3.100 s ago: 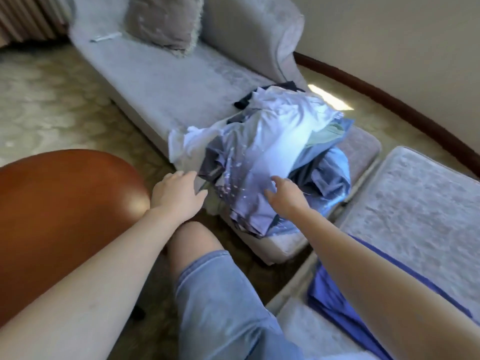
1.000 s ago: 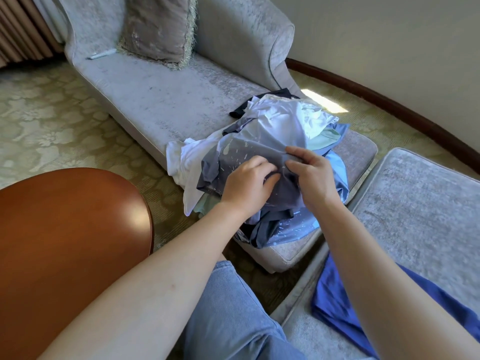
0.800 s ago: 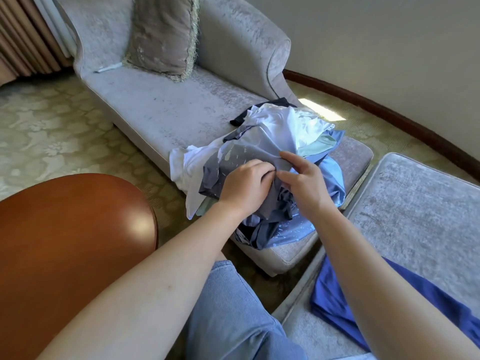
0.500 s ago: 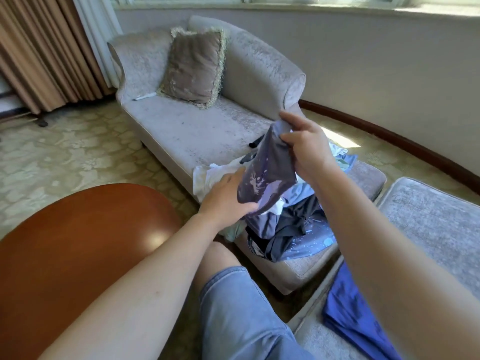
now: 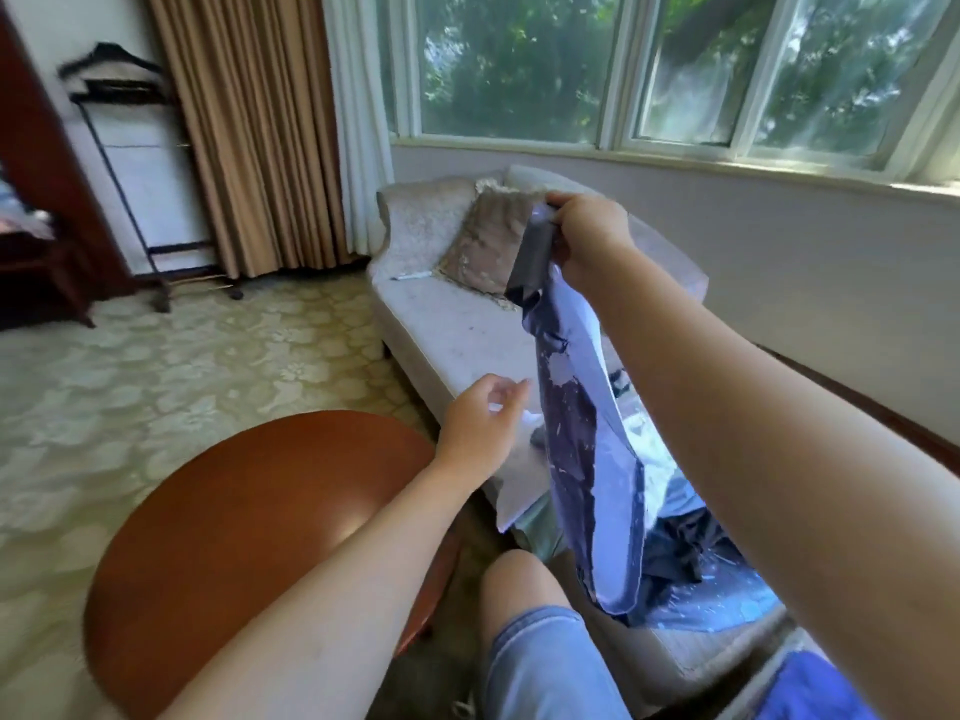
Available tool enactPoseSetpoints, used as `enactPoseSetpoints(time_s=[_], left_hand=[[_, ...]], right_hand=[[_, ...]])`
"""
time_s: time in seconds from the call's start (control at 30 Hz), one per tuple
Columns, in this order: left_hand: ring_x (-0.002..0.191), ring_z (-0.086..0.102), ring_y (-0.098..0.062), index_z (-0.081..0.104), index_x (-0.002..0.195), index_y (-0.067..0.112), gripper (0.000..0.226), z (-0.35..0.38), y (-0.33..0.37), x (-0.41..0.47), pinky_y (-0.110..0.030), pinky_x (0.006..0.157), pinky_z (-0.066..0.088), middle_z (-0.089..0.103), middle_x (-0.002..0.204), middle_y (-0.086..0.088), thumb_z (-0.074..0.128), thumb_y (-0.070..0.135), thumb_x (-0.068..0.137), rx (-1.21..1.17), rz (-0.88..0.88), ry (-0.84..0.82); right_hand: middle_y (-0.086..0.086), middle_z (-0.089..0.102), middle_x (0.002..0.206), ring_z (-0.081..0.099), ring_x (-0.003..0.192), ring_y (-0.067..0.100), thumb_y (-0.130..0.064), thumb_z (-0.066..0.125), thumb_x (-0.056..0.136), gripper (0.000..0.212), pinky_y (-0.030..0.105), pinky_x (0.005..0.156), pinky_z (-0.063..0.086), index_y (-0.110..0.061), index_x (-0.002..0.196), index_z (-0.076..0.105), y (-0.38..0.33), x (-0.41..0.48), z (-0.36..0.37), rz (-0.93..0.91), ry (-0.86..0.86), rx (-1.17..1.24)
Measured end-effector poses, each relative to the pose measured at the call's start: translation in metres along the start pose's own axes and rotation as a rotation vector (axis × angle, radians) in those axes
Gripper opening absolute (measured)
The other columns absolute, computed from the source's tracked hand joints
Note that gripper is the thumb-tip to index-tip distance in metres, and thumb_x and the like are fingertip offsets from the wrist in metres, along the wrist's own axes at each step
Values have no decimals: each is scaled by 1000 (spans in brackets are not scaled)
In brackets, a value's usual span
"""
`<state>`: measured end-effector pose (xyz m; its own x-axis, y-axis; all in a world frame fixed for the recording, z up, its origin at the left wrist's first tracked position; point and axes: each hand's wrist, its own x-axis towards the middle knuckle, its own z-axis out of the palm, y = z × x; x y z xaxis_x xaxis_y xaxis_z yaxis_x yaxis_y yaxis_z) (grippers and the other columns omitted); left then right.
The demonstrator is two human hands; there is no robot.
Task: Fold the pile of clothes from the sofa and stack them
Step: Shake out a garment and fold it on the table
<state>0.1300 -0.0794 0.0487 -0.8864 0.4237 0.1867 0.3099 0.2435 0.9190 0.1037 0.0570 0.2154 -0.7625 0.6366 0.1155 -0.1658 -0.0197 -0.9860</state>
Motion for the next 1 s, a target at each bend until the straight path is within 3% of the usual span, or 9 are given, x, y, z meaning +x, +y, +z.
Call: enactPoseSetpoints(time_s=[0.07, 0.13, 0.27, 0.4, 0.57, 0.67, 0.8, 0.87, 1.0], left_hand=[[103, 60, -12, 53, 125, 23, 68, -25, 0, 0, -26, 86, 45, 62, 111, 4, 62, 67, 74, -45, -17, -55], [102, 59, -9, 49, 128, 28, 76, -51, -7, 1, -29, 89, 47, 59, 113, 9, 68, 66, 66, 36, -33, -67], [89, 65, -13, 67, 98, 24, 13, -109, -40, 7, -28, 80, 51, 69, 94, 8, 65, 29, 86, 186, -80, 180], [89, 64, -16, 61, 91, 21, 6, -165, -72, 1, -27, 74, 49, 66, 96, 3, 55, 23, 92, 136, -180, 398], [113, 58, -25, 48, 130, 21, 71, -214, -142, -11, -47, 95, 50, 57, 126, -5, 63, 54, 69, 144, -277, 579], [133, 42, -24, 34, 148, 18, 78, -227, -167, -17, -41, 108, 39, 40, 146, -6, 70, 36, 82, 288, -365, 515], [126, 49, -29, 44, 140, 23, 65, -222, -207, -12, -37, 98, 45, 52, 135, -6, 70, 30, 81, 465, -433, 305], [122, 52, -31, 46, 137, 23, 57, -214, -225, -12, -38, 93, 48, 54, 132, -7, 67, 29, 84, 576, -472, 180], [130, 42, -31, 35, 147, 25, 66, -202, -259, -13, -42, 100, 43, 42, 145, -4, 62, 38, 88, 729, -574, 8]], right_hand=[[3, 57, 78, 55, 63, 14, -3, 52, 92, 32, 26, 58, 50, 5, 123, 59, -3, -1, 41, 15, -83, 32], [4, 54, 71, 51, 53, 14, 1, 49, 94, 31, 23, 49, 43, 4, 123, 60, -15, -5, 88, 8, -160, 89], [7, 48, 64, 42, 52, 18, 9, 43, 94, 32, 25, 46, 34, 15, 122, 55, -48, -18, 168, -44, -264, 206], [8, 47, 67, 45, 55, 17, 8, 41, 94, 26, 24, 45, 38, 12, 112, 59, -26, -14, 214, 18, -355, 199], [6, 57, 81, 54, 68, 11, 7, 39, 96, 26, 21, 59, 43, -8, 88, 58, 90, -22, 225, 285, -638, -11], [5, 63, 74, 52, 61, 11, 10, 45, 93, 27, 19, 54, 41, -11, 87, 63, 153, -26, 217, 349, -722, -61], [12, 58, 73, 42, 55, 13, 10, 48, 90, 30, 22, 52, 29, -12, 90, 68, 207, -22, 203, 381, -710, -140], [15, 54, 85, 45, 65, 18, 11, 47, 88, 31, 24, 57, 33, -10, 95, 69, 220, -14, 201, 389, -670, -137], [0, 55, 72, 50, 57, 7, 7, 48, 90, 38, 19, 55, 42, -20, 116, 54, 240, -4, 195, 407, -568, 0]])
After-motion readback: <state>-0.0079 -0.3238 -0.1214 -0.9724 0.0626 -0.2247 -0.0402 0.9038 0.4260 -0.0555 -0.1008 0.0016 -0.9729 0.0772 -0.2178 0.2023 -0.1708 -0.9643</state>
